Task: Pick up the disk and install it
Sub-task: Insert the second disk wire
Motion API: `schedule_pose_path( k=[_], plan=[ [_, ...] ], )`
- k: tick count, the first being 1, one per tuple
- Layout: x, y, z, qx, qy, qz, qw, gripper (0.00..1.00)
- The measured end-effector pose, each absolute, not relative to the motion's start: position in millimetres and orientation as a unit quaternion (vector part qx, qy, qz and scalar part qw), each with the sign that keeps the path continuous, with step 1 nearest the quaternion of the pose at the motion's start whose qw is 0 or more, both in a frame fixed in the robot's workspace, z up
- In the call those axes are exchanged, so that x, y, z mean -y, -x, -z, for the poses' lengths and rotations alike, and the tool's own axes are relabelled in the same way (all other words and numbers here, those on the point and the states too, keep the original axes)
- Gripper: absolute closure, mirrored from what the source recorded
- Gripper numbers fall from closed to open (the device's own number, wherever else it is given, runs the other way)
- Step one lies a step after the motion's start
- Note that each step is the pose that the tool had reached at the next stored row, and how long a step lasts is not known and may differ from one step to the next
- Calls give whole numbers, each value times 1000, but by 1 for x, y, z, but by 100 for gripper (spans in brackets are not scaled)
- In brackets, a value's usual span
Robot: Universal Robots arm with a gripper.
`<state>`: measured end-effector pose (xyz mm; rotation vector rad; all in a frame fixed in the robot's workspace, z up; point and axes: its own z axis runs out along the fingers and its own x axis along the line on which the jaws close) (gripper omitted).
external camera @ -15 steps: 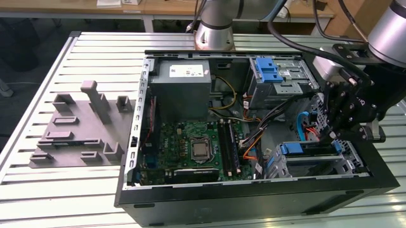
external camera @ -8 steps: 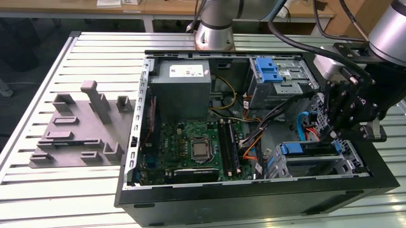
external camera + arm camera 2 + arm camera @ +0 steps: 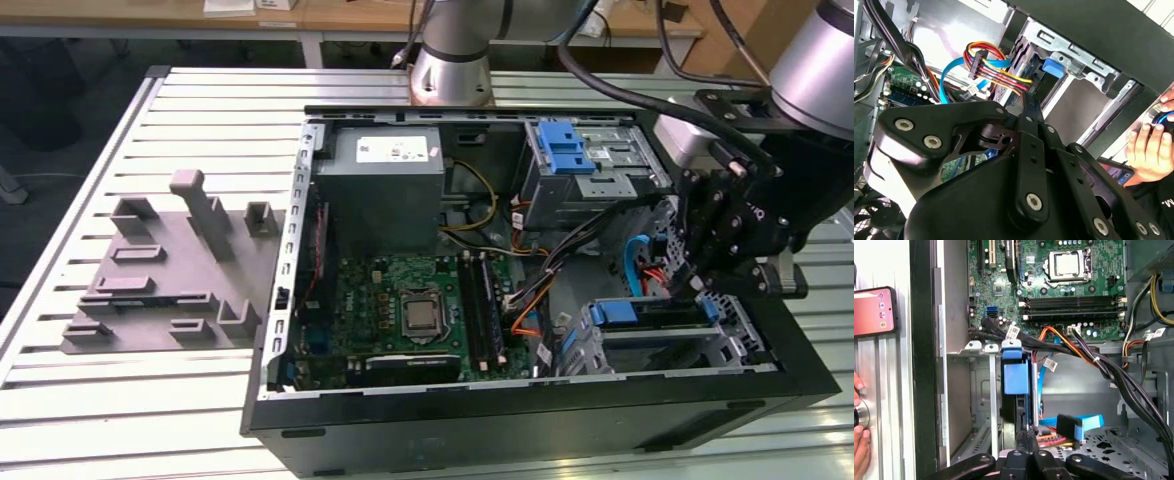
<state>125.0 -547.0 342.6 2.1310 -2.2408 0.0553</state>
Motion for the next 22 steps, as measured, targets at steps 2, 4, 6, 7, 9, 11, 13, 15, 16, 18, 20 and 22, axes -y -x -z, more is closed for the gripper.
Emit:
schedule_pose_path(
  k=[2, 4, 6, 7, 9, 11, 13, 15, 16, 18, 20, 22],
  plan=[
    [547, -124, -343, 724, -689, -18, 24, 89],
    [547, -124, -344, 724, -689, -18, 24, 89],
    [547, -124, -347, 724, -689, -18, 24, 89],
    [547, -124, -349, 724, -689, -18, 24, 89],
    [547, -124, -353, 724, -689, -18, 24, 89],
    [547, -124, -356, 724, -689, -18, 24, 89],
    [547, -122, -358, 724, -689, -18, 24, 89],
    [547, -120, -359, 724, -689, -18, 24, 89],
    [547, -119, -359, 724, -689, -18, 24, 89],
    [547, -114, -360, 724, -689, -18, 24, 89],
    [547, -109, -360, 724, -689, -18, 24, 89],
    [547, -105, -361, 724, -689, -17, 23, 89]
  ],
)
